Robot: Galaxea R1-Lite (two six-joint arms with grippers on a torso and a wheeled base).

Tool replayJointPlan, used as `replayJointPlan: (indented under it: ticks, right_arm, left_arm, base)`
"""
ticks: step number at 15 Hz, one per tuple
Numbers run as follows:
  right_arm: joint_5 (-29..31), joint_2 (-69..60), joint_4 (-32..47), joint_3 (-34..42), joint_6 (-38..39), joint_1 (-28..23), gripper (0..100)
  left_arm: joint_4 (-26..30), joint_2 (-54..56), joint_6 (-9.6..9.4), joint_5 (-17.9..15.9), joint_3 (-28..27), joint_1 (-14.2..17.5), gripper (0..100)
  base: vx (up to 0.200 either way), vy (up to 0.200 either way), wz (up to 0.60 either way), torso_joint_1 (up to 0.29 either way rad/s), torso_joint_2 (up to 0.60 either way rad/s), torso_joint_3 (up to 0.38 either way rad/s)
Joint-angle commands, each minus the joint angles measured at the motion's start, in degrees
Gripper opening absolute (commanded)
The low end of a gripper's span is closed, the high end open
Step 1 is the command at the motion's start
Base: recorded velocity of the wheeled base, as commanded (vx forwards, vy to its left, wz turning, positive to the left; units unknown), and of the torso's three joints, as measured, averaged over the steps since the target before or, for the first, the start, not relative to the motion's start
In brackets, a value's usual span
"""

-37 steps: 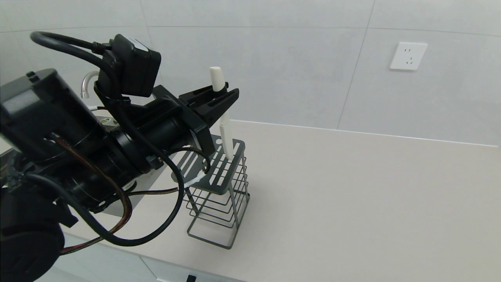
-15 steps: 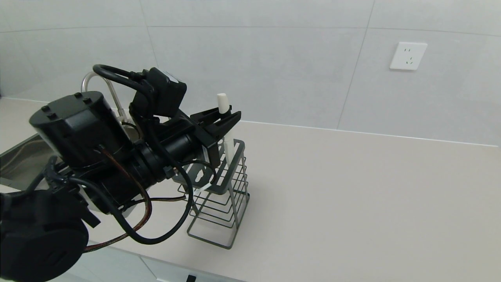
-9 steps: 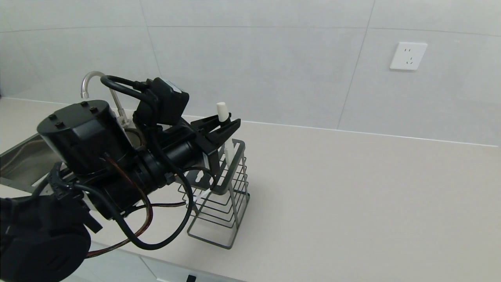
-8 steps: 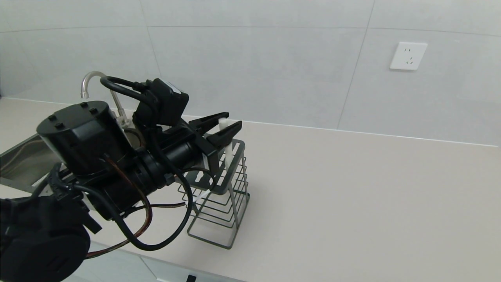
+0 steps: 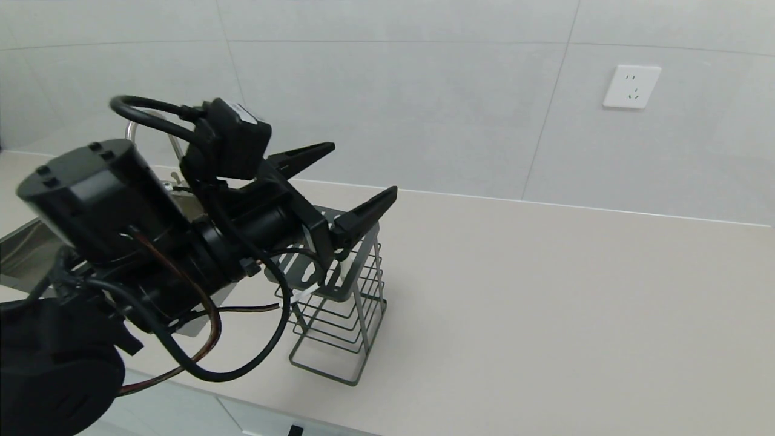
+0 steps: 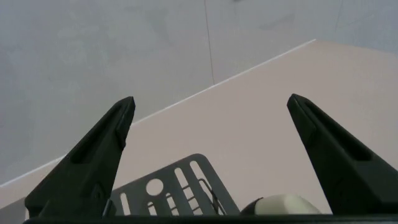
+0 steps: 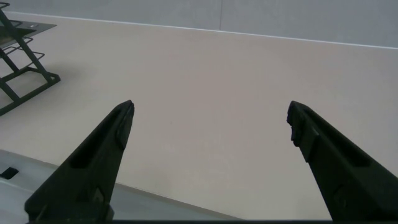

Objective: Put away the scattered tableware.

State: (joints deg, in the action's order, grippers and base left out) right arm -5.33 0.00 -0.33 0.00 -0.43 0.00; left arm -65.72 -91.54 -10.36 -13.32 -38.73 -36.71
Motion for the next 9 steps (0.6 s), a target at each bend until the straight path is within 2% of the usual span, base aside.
replayJointPlan:
  ticks: [1,2,3,4,7,8,9]
  right_arm:
    - [0.0,0.1,0.0,0.0,0.0,0.0,100]
    - [0.0,0.1,0.0,0.0,0.0,0.0,100]
    - [0.0,0.1,0.0,0.0,0.0,0.0,100]
    - [0.0,0.1,0.0,0.0,0.0,0.0,100]
    - [0.0,0.1,0.0,0.0,0.0,0.0,100]
    - [0.0,0.1,0.0,0.0,0.0,0.0,100]
    - [0.0,0.1,0.0,0.0,0.0,0.0,100]
  left_arm:
    - [0.2,6.3,-0.01,-4.8,-0.6,0.0,100]
    - [0.0,10.2,0.34,-10.5,-1.0,0.6,100]
    - [-0.1,14.1,2.63,-15.2,-0.6,3.7,100]
    - [-0.3,16.5,3.77,-16.7,0.3,5.6,100]
    - [-1.1,26.1,3.95,-15.2,9.1,7.5,100]
    - [-0.5,33.3,4.03,-10.1,15.1,11.7,100]
    - [-0.3,37.4,4.21,-8.1,19.0,15.3,100]
  base:
    - [0.0,0.0,0.0,0.0,0.0,0.0]
    - [0.0,0.0,0.0,0.0,0.0,0.0]
    - [0.0,0.0,0.0,0.0,0.0,0.0]
    - [0.0,0.0,0.0,0.0,0.0,0.0]
    - [0.0,0.0,0.0,0.0,0.0,0.0]
    - [0.0,0.0,0.0,0.0,0.0,0.0]
    - [0.0,0.0,0.0,0.0,0.0,0.0]
